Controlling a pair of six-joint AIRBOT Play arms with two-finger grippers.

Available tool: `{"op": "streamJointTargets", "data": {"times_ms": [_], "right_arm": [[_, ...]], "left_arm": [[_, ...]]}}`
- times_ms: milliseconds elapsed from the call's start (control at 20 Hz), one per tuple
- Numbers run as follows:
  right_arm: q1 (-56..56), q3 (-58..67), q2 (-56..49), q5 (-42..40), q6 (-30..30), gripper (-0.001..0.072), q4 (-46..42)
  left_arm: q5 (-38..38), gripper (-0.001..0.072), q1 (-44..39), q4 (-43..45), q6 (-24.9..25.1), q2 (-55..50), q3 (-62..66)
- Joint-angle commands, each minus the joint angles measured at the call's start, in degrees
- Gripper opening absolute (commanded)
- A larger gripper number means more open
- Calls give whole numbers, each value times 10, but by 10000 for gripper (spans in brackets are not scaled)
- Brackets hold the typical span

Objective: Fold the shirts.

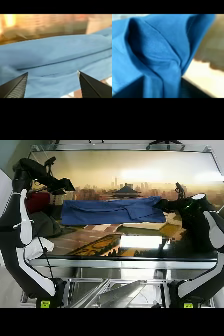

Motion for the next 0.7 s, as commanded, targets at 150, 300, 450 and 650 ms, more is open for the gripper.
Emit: {"op": "streamJointTargets", "data": {"times_ms": [150,300,450,650], "right_arm": [[16,53,-4,82,-10,19,8],[9,112,38,143,1,19,6],[-8,177,87,203,20,18,6],[-22,245,116,252,46,18,6]], "left_arm": [[-5,20,-121,1,-5,-48,3],[-41,21,-193,-42,-8,-92,3],[-101,21,-256,-111,-13,-140,4],[-131,21,-313,-135,-24,-192,52]]}}
